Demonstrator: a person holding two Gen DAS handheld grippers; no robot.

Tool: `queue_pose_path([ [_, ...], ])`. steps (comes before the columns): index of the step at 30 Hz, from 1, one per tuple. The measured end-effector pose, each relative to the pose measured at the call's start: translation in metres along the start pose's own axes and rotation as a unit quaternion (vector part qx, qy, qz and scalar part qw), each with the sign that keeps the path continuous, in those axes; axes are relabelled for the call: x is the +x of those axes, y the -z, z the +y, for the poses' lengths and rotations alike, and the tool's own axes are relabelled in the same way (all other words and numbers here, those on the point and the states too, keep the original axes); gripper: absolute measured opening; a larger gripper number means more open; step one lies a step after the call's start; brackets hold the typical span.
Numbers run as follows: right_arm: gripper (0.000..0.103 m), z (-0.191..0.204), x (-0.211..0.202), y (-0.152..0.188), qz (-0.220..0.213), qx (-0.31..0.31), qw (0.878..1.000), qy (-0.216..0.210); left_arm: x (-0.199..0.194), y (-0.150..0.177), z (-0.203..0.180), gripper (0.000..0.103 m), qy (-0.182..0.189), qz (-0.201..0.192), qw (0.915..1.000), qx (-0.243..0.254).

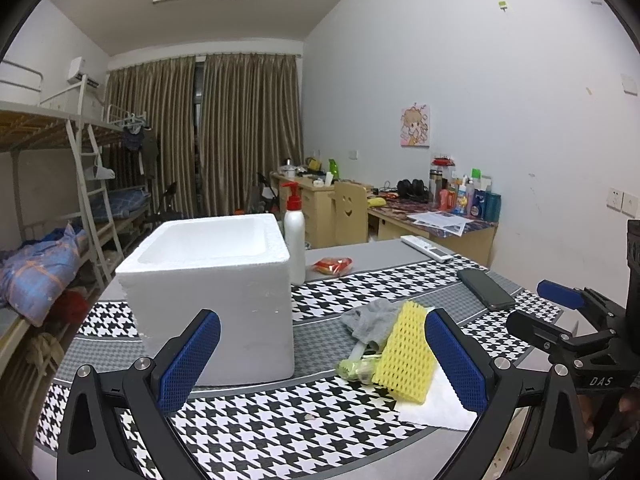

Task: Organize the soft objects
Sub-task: 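Move the left tool to the yellow foam net and close on it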

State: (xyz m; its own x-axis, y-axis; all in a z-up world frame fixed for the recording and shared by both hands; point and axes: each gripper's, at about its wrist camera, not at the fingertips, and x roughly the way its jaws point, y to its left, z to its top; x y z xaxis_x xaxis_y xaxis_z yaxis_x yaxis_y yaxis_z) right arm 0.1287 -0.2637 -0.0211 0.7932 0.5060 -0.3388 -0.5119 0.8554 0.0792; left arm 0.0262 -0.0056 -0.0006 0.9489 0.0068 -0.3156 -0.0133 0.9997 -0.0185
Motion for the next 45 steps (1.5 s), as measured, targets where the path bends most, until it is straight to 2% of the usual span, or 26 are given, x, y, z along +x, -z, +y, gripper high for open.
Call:
queue_pose_path([
  [21,0.102,-0.021,0.027,0.014,0.050,0.013,0.998,0.023,0.049,0.012,-0.019,0.102,0.048,0.068,0.9961,0.028],
  [25,0.102,-0.024,0.030,0.018,0.063,0.010,0.998,0.019,0.057,0.015,-0.024,0.102,0.063,0.081,0.9941,0.033],
  [32,0.102,-0.033,0.034,0.027,0.085,0.013,0.996,0.037,0.071,0.021,-0.035,0.102,0.077,0.105,0.9903,0.050],
  [36,0.102,-0.037,0.035,0.032,0.094,0.023,0.995,0.019,0.079,0.023,-0.041,0.102,0.087,0.114,0.9877,0.061],
  [42,0.102,-0.035,0.039,0.040,0.112,0.015,0.993,0.023,0.093,0.026,-0.049,0.102,0.107,0.133,0.9827,0.071],
  [45,0.102,-0.037,0.040,0.042,0.117,0.014,0.993,0.025,0.100,0.026,-0.052,0.099,0.119,0.141,0.9799,0.074],
])
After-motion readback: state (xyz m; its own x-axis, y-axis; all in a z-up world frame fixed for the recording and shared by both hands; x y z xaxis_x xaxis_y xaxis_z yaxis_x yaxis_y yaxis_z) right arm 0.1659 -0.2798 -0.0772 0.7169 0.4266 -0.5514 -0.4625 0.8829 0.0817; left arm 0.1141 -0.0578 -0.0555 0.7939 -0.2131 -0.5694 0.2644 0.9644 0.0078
